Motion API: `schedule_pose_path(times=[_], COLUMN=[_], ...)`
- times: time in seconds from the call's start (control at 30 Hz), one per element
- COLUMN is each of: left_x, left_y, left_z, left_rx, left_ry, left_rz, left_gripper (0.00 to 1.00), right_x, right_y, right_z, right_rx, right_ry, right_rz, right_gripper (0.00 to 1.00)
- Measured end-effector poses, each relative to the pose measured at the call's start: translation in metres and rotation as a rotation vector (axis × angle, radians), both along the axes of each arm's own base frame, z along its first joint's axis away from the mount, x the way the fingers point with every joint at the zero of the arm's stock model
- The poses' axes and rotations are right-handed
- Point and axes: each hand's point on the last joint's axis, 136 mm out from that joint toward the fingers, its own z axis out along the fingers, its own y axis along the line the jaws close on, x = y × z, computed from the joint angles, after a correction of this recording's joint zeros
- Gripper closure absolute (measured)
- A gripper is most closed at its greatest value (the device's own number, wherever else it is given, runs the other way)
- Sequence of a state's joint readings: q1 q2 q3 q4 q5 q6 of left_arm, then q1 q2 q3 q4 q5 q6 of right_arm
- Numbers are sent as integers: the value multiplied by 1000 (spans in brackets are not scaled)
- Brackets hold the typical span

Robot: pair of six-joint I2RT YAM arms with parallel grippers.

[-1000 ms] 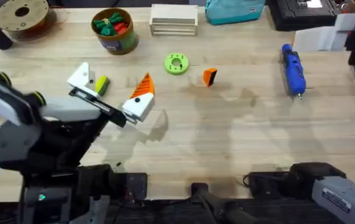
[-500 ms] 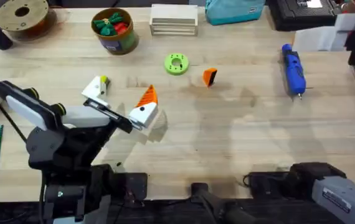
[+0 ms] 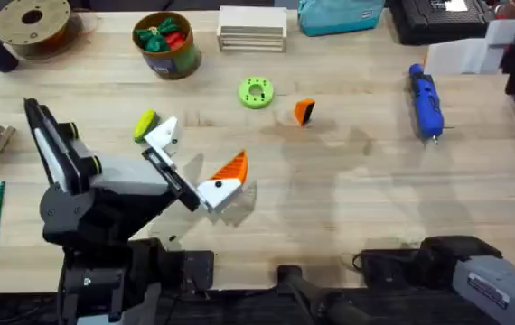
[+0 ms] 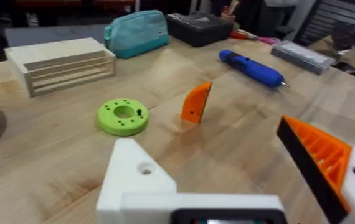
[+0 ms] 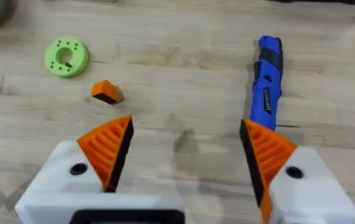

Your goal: Pick up the gripper from the table and insert it into the empty holder that is missing its gripper. Then pick up a screw, insert it into the mounting hole, and use the screwdriver to tighten it. Finally, clean up the table by picking up the vegetable and placing it into the bucket.

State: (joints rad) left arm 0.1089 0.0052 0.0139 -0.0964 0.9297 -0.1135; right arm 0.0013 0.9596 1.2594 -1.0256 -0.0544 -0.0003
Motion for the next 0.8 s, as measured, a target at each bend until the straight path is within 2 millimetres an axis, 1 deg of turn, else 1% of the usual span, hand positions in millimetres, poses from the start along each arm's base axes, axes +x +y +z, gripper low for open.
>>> schedule_pose_path(times=[0.33,0.8], left_x=[-13,-17], left_y=[-11,-14], left_z=[-1,-1], left_rx=[46,52], left_ry=[-56,-67], left_rz=[-104,-135], left_gripper=[15,15], right_x=[0,0], right_y=[0,0], right_z=[0,0], right_rx=[0,0], right_ry=[0,0], right_rz=[0,0], right_gripper=[11,11])
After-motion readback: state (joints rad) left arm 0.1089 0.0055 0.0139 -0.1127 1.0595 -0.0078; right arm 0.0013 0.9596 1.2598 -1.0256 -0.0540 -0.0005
